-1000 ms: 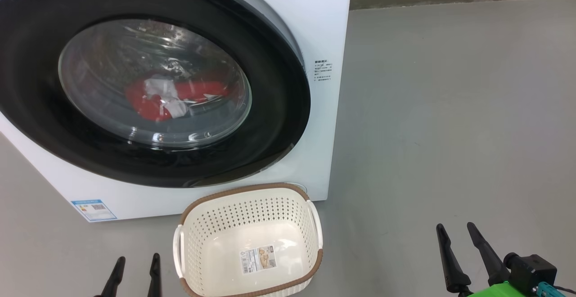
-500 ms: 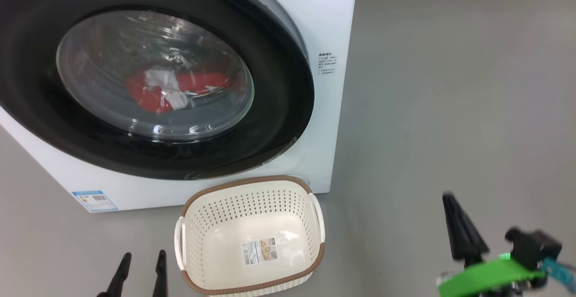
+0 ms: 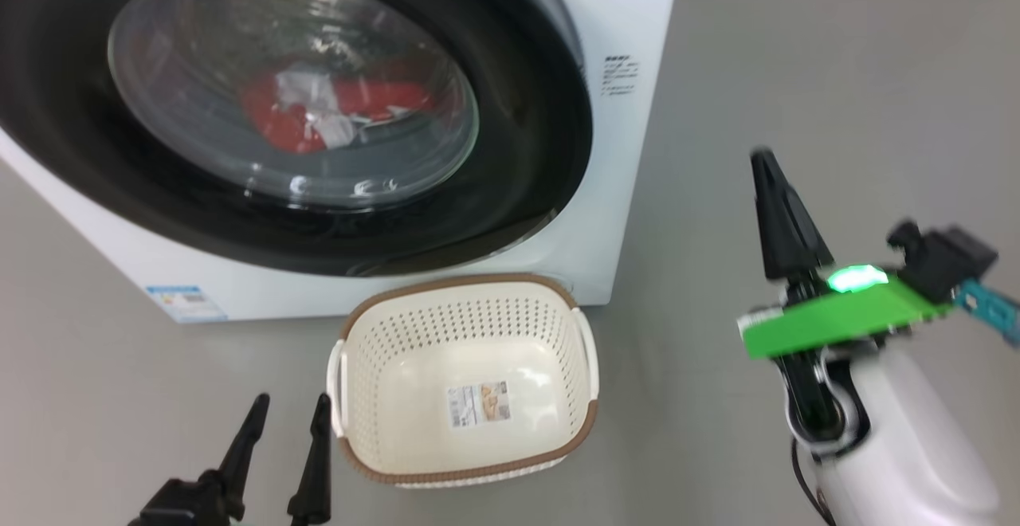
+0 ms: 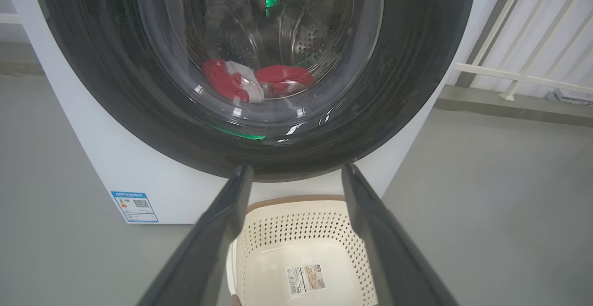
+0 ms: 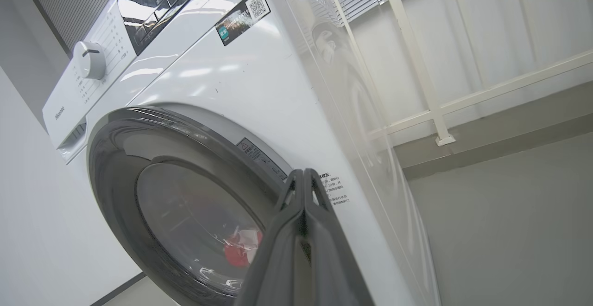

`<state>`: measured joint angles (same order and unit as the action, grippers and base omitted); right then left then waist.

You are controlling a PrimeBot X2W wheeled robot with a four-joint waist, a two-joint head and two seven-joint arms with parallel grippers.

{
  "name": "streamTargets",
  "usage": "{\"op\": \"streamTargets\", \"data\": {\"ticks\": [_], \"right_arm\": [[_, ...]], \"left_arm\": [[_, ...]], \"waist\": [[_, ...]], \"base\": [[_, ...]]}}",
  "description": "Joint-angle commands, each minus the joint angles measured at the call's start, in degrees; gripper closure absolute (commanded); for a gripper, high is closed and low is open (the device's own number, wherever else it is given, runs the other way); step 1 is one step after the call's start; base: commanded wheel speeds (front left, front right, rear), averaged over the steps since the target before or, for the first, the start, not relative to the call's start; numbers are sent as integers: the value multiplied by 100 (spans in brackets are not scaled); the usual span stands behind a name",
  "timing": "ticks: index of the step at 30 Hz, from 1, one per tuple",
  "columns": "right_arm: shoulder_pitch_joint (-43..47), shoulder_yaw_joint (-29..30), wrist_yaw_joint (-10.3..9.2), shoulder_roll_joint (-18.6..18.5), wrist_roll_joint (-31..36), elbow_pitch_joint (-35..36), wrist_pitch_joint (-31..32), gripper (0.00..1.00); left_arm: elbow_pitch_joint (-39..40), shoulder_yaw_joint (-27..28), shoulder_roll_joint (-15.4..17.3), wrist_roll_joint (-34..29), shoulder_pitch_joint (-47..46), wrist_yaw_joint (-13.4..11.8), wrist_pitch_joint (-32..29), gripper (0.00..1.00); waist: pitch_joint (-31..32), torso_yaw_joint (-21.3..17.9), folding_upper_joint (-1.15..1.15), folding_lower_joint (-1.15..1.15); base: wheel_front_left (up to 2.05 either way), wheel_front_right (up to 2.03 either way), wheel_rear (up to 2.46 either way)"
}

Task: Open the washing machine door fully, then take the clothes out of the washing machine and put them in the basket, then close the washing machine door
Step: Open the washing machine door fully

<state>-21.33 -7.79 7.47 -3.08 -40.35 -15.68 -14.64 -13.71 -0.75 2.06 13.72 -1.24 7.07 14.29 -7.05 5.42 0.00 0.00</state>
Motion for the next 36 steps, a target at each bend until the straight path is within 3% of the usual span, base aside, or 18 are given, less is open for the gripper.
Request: {"op": "streamTargets", "data": {"ticks": [1,6,17,27,36], "right_arm": [[-377,-239,2,20,-218,57,-36,100],[-899,-543,2,-33,-864,-172,-35,100],[-2214,-1272,2,-768,-3094,-302,672,100],[-3075,-1572,2,-1270,-4566,-252,2183,100],[-3736,-1448,2,-1415,-5529,-745,3594,100]], "left_arm": [[154,131,82,56,-241,20,71,0],[140,66,82,130,-369,29,71,0],[71,-70,82,284,-717,40,71,0],[44,-180,82,376,-1025,41,71,0],[54,-226,82,429,-1193,41,71,0]], "waist": [[-206,178,0,0],[-401,304,0,0],[-969,506,0,0],[-1375,637,0,0],[-1671,712,0,0]], "base": [[0,0,0],[0,0,0],[0,0,0],[0,0,0],[0,0,0]]}}
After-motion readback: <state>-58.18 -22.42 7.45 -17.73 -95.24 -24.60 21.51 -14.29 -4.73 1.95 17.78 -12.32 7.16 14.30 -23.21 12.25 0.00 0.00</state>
